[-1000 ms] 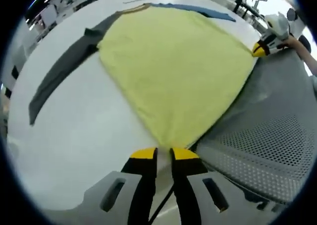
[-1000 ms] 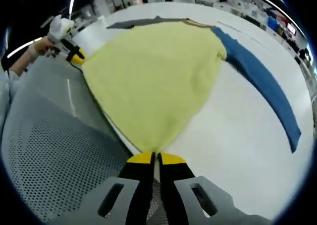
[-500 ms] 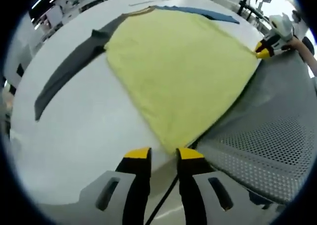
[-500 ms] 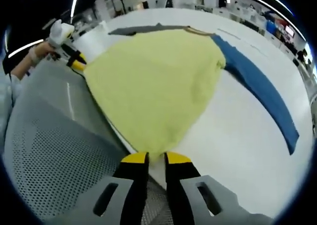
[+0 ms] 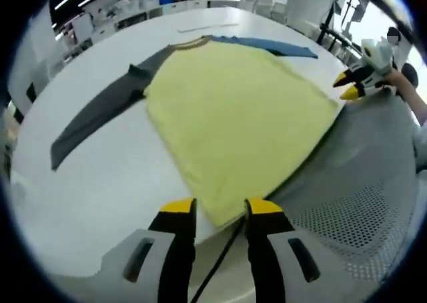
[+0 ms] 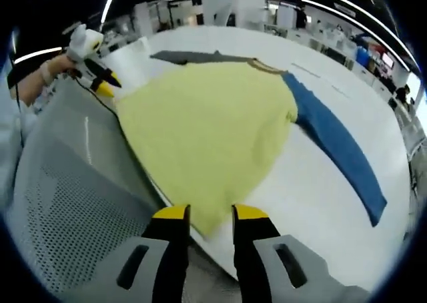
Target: Fold the garment on the visible template until the final outline fits inside the template.
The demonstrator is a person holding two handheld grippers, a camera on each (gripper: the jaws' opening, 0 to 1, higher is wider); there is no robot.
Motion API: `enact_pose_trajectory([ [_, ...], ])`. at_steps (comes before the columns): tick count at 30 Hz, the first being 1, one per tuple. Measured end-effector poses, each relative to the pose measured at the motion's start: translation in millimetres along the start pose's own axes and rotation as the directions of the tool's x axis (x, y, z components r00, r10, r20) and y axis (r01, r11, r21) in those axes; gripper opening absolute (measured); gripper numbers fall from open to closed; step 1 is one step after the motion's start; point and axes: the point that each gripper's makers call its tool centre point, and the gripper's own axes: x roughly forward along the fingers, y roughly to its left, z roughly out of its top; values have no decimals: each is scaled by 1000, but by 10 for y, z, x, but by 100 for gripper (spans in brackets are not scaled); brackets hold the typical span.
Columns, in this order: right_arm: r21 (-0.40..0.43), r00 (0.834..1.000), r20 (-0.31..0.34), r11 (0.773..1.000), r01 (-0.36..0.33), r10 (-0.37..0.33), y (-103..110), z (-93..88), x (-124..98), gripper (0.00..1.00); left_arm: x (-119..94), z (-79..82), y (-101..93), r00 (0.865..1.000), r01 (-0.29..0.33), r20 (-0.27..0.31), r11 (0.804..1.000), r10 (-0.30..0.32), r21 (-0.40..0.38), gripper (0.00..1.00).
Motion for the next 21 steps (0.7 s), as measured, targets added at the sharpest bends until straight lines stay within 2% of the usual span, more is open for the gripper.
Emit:
enact_pose_trajectory([
  [6, -23, 999, 36, 999, 25, -24, -19, 168, -104, 32, -92, 91, -13, 1000, -3, 14, 1000, 3, 22, 34],
  [12, -62, 996, 67, 996, 69, -65, -55, 313, -206, 40, -199, 253, -25, 997, -17, 73, 999, 14, 41, 47],
  [18, -96, 994, 78, 991, 89, -82, -53, 426, -310, 51, -240, 287, -34, 997, -20, 78, 998, 15, 58, 52],
  [21, -115, 992, 92, 989, 94, -83, -43, 482, -352, 54, -279, 329, -54, 995, -9, 103, 998, 4, 56, 54],
])
